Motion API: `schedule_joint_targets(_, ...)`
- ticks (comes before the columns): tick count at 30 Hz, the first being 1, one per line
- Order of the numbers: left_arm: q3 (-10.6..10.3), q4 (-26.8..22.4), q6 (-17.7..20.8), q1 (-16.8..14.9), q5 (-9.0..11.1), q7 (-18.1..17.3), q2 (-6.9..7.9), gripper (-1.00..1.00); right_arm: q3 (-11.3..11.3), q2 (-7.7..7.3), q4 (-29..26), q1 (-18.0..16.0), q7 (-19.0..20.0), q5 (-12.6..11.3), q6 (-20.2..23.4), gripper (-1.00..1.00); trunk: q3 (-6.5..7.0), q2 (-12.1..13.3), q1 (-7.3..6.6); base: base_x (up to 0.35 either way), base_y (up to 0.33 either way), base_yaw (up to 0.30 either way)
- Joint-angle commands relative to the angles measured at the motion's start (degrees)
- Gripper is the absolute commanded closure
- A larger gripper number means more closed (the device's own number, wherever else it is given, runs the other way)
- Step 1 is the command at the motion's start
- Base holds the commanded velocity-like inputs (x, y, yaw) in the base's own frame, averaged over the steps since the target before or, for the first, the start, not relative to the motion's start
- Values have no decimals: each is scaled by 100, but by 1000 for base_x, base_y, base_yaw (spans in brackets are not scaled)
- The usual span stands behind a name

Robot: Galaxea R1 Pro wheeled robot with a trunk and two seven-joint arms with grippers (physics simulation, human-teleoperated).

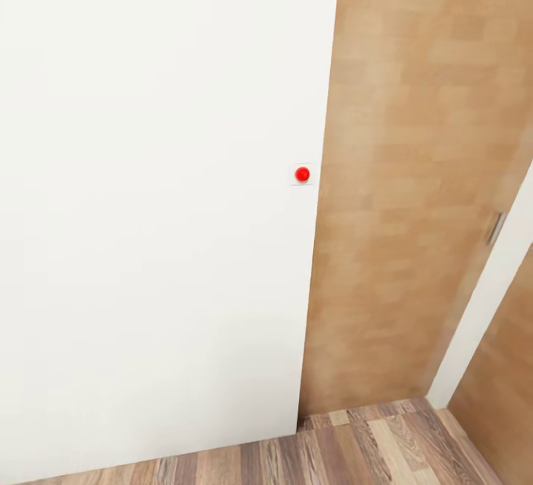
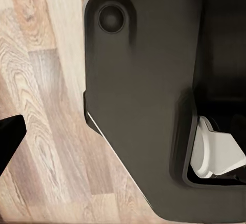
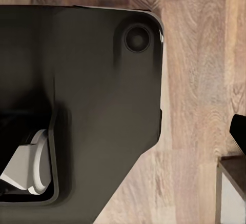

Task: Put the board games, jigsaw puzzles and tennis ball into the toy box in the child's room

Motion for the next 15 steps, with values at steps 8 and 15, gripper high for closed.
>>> schedule_joint_targets(8, 3, 9, -21, -3, 13, -1, -1, -100, 5, 0, -11, 6, -8, 3, -5, -100, 0, -2, 2, 0, 0, 272)
schedule_joint_targets(15, 3, 9, -21, -3, 13, -1, -1, -100, 5, 0, -10, 6, -8, 3, -12, -100, 0, -2, 2, 0, 0, 272)
